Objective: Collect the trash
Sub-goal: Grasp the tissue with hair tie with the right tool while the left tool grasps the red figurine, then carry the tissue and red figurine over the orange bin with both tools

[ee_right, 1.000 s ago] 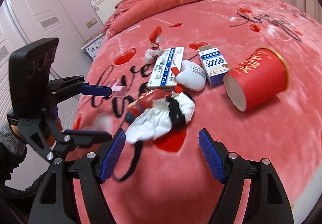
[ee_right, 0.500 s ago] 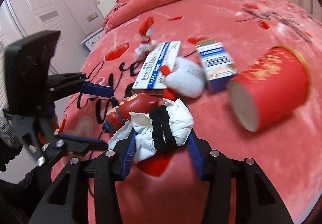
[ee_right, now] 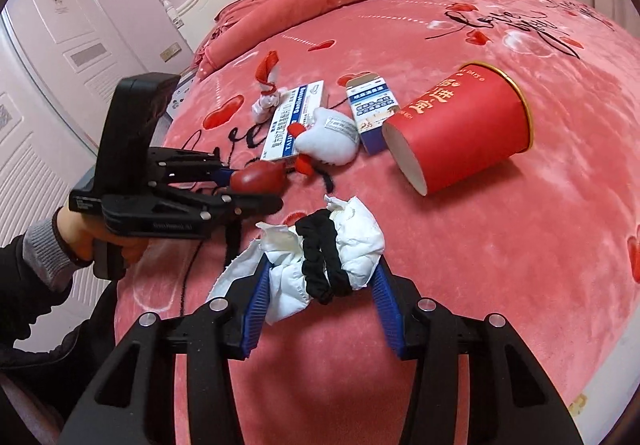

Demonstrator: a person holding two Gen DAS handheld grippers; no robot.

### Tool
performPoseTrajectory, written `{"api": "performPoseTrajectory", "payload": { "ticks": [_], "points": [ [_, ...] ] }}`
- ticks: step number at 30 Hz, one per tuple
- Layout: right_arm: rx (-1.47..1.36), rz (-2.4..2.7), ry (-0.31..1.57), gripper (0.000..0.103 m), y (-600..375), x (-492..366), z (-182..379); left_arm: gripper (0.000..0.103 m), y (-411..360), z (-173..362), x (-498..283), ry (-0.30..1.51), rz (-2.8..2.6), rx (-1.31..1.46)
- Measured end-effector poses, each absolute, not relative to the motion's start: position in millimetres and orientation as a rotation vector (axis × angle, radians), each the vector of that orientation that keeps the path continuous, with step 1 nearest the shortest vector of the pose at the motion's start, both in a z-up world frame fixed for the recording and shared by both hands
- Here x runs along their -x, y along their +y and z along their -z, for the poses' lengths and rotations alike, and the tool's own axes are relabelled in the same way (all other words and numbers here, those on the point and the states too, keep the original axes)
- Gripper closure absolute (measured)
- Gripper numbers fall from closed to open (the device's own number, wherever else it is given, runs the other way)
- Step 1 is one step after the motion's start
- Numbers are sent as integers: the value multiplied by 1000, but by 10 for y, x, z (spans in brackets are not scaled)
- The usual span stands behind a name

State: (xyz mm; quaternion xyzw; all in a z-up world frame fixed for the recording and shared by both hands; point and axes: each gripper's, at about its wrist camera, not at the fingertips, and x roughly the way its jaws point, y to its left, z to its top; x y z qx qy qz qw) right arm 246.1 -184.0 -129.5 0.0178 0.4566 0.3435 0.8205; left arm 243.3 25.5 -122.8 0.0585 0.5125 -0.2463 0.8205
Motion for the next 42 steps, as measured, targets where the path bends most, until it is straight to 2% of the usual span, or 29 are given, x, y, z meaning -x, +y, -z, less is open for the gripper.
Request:
{"api": "performPoseTrajectory", "payload": {
  "ticks": [9, 22, 33, 42],
  "points": [
    [-37, -758, 952, 55, -1817, -2234, 1191, 63, 304, 1071, -2017, 1108, 502, -133],
    [-25, -781, 918, 55, -2095, -1376, 895, 63, -83, 669, -1123, 1048, 546, -182],
    [-63, -716, 846, 55, -2652, -732, 673, 63, -667, 458, -689, 1008, 622, -263],
    [-137, -575, 796, 55, -3498, -371, 543, 63, -1512, 376, -592, 959, 769, -356]
  ]
}}
